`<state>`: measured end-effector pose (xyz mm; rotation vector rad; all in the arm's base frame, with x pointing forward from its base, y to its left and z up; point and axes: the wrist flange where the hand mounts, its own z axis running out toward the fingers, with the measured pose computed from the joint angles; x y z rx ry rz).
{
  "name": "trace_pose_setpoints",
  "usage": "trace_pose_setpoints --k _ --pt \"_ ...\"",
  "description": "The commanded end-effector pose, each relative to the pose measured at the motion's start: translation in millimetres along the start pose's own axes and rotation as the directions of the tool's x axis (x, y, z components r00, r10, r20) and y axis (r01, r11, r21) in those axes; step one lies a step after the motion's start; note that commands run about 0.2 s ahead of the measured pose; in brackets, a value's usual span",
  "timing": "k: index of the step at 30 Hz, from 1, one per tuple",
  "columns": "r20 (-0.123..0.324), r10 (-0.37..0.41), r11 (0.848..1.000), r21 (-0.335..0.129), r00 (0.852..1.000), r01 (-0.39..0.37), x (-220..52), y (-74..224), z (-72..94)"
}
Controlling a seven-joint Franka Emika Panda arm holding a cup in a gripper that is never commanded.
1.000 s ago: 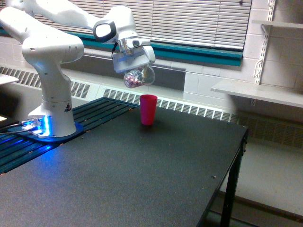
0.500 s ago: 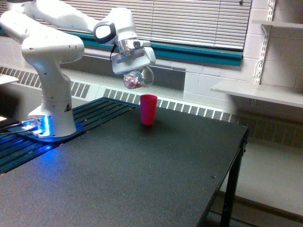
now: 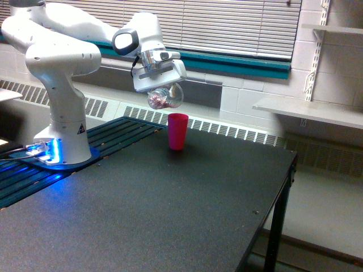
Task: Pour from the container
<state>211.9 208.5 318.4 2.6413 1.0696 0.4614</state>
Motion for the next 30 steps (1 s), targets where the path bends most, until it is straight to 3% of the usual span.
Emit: trace_pose_setpoints --k 1,30 --pt "0.023 -0.019 1.0 -0.011 1.0 0.019 -11.2 13.5 10.6" --pt "0.033 -0.115 0.992 -0.043 0.993 0.116 -12.5 17.9 19.1"
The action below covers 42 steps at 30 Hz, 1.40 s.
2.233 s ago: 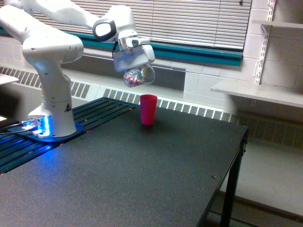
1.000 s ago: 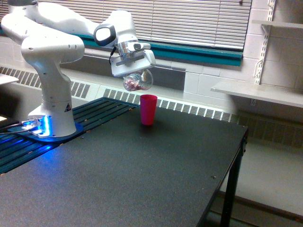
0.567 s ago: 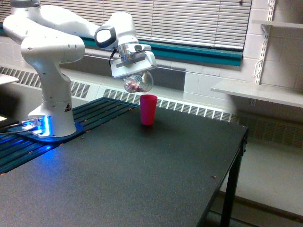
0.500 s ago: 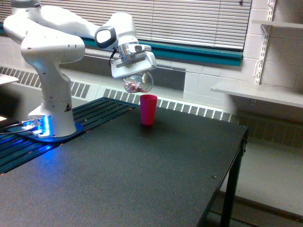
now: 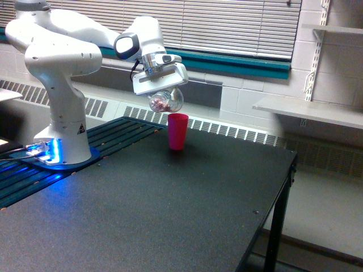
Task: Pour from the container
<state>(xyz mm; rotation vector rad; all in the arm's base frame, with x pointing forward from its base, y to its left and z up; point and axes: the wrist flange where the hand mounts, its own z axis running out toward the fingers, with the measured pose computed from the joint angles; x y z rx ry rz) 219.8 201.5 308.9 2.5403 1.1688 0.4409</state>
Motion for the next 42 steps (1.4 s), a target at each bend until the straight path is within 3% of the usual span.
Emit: trace_pose_setpoints --k 1,42 --pt "0.02 -0.019 1.0 -0.005 1.0 0.019 -12.2 10.2 7.3" --pt "0.019 -0.057 0.998 -0.035 0.998 0.058 -11.2 8.8 11.2"
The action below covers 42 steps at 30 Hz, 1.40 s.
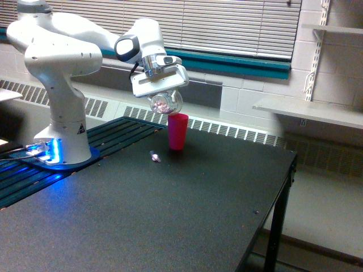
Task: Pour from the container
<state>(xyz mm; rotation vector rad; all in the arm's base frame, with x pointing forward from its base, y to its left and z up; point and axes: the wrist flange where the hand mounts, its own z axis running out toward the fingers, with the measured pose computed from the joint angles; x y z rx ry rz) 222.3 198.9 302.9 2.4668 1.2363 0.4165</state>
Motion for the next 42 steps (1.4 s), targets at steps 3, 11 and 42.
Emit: trace_pose_setpoints --k 3,11,42 --pt "-0.001 0.01 1.0 -0.012 1.0 -0.01 -7.9 6.6 4.3" --pt "-0.008 -0.011 1.0 -0.016 1.0 0.011 -1.5 4.6 2.8" --pt "-0.017 -0.086 0.996 -0.029 0.996 0.085 9.8 -8.8 5.1"
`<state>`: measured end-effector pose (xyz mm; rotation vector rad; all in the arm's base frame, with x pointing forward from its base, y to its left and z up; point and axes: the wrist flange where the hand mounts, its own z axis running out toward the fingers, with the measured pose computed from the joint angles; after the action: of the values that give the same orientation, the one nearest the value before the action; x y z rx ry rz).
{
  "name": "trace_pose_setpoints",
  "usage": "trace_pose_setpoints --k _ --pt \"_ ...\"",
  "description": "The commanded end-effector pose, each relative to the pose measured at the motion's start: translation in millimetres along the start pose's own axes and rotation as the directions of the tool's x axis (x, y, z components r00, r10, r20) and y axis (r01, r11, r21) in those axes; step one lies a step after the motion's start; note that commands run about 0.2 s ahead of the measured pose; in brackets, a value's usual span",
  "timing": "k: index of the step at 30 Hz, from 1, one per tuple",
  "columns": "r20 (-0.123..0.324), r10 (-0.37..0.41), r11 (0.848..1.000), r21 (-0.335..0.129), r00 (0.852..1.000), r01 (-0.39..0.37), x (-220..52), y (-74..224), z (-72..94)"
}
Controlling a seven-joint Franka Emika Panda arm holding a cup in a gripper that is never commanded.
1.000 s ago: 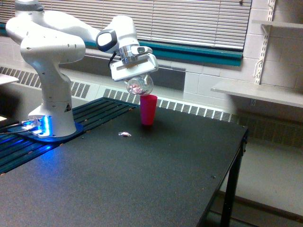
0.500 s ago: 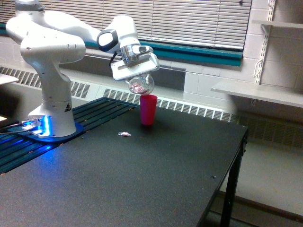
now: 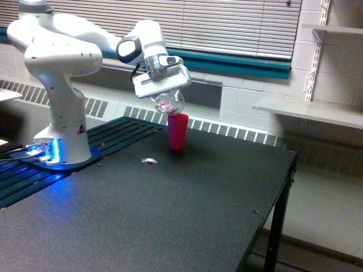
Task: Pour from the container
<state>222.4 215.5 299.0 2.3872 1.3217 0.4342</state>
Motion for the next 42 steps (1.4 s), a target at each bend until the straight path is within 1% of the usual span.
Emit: trace_pose_setpoints --k 1,42 --pt "0.0 -0.009 1.0 0.0 1.0 0.009 -2.8 1.1 4.6" --pt "-0.037 -0.077 0.997 -0.02 0.996 0.076 20.1 -9.4 6.7"
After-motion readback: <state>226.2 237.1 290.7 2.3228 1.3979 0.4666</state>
